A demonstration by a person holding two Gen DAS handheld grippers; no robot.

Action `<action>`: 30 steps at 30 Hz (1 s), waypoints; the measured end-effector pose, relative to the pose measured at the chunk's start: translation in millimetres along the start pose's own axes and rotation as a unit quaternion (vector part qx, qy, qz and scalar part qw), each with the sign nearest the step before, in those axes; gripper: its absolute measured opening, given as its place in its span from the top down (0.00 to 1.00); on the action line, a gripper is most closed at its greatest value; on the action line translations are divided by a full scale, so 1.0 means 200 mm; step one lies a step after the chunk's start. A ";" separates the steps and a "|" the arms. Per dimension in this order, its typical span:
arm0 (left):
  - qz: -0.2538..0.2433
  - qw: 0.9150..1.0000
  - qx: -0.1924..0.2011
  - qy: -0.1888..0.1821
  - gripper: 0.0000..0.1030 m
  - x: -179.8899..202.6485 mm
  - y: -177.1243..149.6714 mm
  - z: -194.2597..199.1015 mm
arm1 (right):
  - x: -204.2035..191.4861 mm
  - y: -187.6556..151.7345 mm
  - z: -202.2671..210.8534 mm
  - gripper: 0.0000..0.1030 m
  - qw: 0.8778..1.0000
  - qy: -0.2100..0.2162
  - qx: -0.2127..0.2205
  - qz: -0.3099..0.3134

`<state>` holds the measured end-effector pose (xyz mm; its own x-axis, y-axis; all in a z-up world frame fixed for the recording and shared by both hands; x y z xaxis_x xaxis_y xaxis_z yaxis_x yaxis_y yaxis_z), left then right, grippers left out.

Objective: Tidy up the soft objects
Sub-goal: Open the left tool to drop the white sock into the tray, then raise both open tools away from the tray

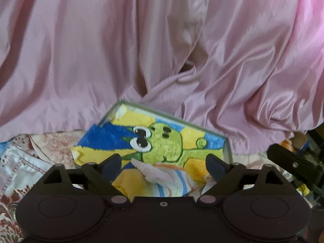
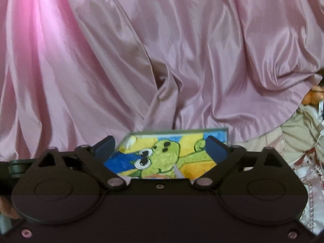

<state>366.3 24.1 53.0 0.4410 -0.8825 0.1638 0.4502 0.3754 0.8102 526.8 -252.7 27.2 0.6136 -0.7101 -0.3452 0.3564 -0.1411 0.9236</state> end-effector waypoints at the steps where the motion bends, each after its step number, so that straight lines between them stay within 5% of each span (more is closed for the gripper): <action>1: 0.003 1.000 0.008 -0.003 0.07 -0.01 0.01 0.05 | -0.03 0.02 0.04 0.04 1.000 0.000 0.005 0.004; 19: -0.006 0.986 0.163 -0.039 0.01 -0.17 0.01 0.89 | -0.70 0.25 0.81 0.00 0.992 -0.040 0.067 0.103; 30: -0.011 0.984 0.176 -0.039 0.01 -0.37 -0.17 1.16 | -1.15 0.10 1.11 0.00 0.984 -0.061 0.059 0.158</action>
<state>137.5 11.6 144.4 0.3670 -0.9135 0.1756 0.1570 0.2469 0.9562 237.0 -245.4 162.2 0.5896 -0.8074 -0.0220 0.0723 0.0256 0.9971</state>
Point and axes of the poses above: each gripper's, at about its wrist camera, not at the fingertips, and z roughly against the way its jaws point, x to its right, y to its top, the point moved 4 cm from there along -z, roughly the way its jaws point, and after that the axes turned 11 degrees about y, right-handed, at the moved point
